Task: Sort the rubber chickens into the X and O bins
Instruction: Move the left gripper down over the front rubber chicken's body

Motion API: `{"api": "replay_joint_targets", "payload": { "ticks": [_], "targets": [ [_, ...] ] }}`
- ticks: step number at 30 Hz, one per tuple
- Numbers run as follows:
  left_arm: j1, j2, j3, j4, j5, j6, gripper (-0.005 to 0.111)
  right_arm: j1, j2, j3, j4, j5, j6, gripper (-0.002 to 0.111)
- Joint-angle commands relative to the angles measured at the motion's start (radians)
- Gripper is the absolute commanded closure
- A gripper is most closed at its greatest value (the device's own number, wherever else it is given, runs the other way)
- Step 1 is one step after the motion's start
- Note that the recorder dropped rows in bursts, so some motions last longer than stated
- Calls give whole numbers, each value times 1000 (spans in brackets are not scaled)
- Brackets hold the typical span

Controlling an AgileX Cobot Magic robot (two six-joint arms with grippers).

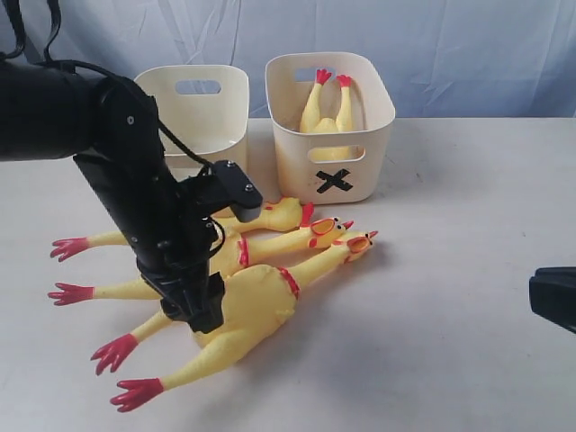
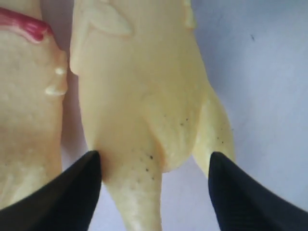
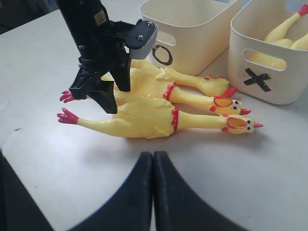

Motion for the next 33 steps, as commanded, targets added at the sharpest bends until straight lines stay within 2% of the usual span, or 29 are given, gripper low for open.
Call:
{"api": "replay_joint_targets", "payload": {
  "ticks": [1, 9, 17, 25, 28, 33],
  "targets": [
    [-4, 9, -41, -15, 5, -21, 45, -3, -4, 4, 5, 2, -5, 109],
    [-4, 11, -41, -89, -3, -21, 45, -3, -4, 4, 5, 2, -5, 109],
    [-4, 52, -41, -85, 62, -34, 45, -3, -4, 4, 5, 2, -5, 109],
    [-4, 104, -42, -101, 64, -43, 48, -3, -4, 4, 5, 2, -5, 109],
    [-4, 104, -42, -87, 64, -43, 57, -3, -4, 4, 7, 1, -5, 109],
    [-4, 104, -42, -86, 67, -43, 83, -3, -4, 4, 9, 1, -5, 109]
  ]
}}
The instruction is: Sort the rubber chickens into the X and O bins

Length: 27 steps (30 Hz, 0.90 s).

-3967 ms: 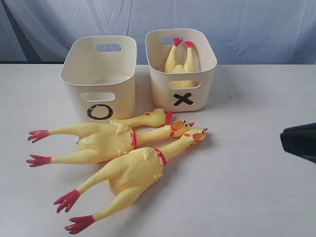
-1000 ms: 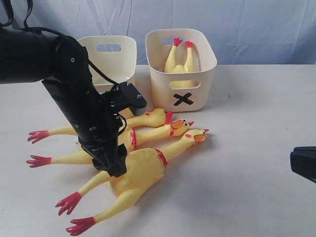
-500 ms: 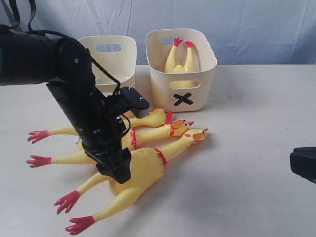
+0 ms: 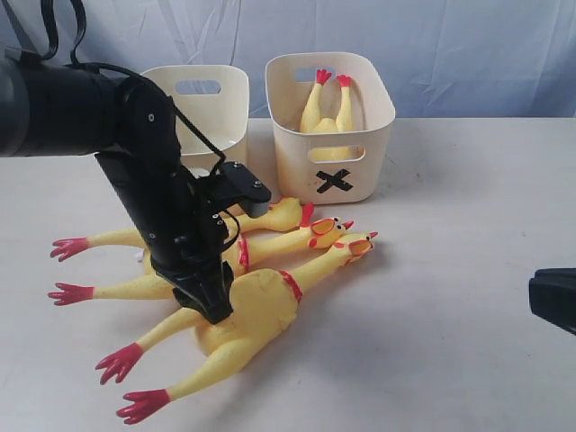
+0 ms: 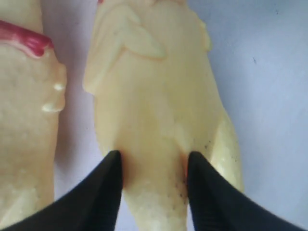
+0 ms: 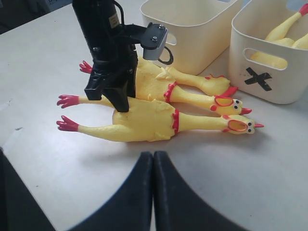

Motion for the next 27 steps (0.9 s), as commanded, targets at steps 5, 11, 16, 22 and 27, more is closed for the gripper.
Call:
{"api": "replay_joint_targets", "payload": {
  "ticks": [5, 11, 16, 22, 27],
  "targets": [
    [-9, 24, 13, -47, 32, -5, 99, -3, -4, 4, 8, -2, -7, 109],
    [-9, 22, 11, -51, 37, -5, 107, -3, -4, 4, 8, -2, -7, 109],
    [-9, 11, 11, -51, 63, -2, 107, -3, -4, 4, 8, -2, -7, 109],
    [-9, -45, 11, -51, 76, 2, 107, -3, -4, 4, 8, -2, -7, 109],
    [-9, -100, 11, -51, 76, 2, 107, -3, -4, 4, 8, -2, -7, 109]
  ]
}}
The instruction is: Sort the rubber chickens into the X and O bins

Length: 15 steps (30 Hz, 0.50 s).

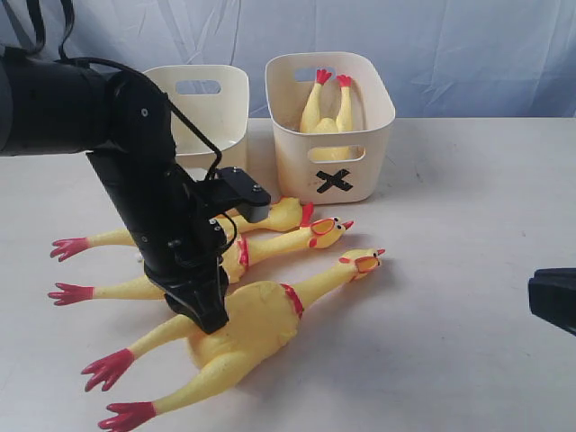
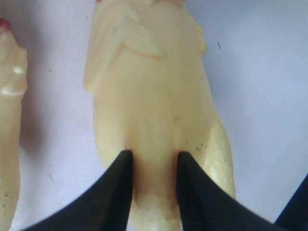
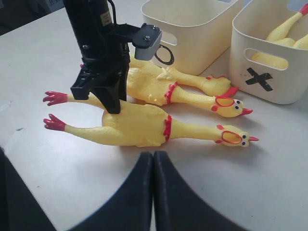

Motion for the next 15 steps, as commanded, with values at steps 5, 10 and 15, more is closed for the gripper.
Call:
{"api": "replay_joint_targets", "payload": {
  "ticks": [5, 10, 15],
  "targets": [
    [-4, -86, 2, -24, -22, 2, 107, -3, -4, 4, 3, -2, -5, 109],
    [-4, -109, 2, -44, -76, 2, 107, -3, -4, 4, 3, -2, -5, 109],
    [-4, -118, -2, -47, -81, 2, 107, -3, -4, 4, 3, -2, -5, 109]
  ]
}}
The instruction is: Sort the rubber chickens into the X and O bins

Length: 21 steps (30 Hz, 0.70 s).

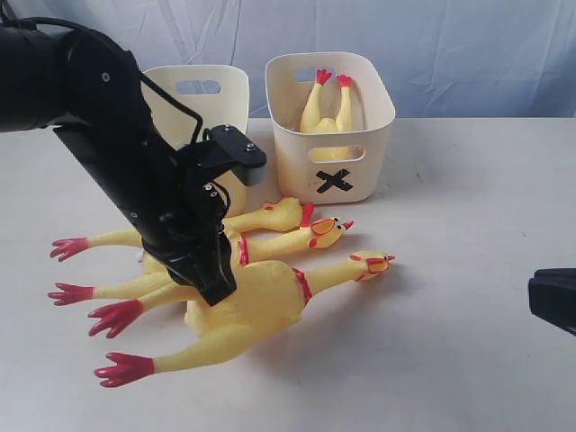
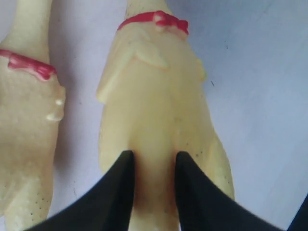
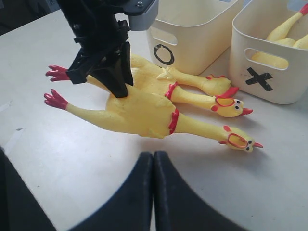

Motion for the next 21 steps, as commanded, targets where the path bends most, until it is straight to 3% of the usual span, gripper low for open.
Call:
{"api": "replay_joint_targets", "payload": {
  "ticks": [1, 9, 21],
  "targets": [
    [-4, -17, -2, -25, -12, 1, 107, -3, -4, 4, 3, -2, -5, 109],
    [-4, -17, -2, -28, -9, 1, 107, -3, -4, 4, 7, -2, -4, 109],
    [-4, 61, -2, -5, 104, 27, 107, -3, -4, 4, 7, -2, -4, 109]
  ]
}}
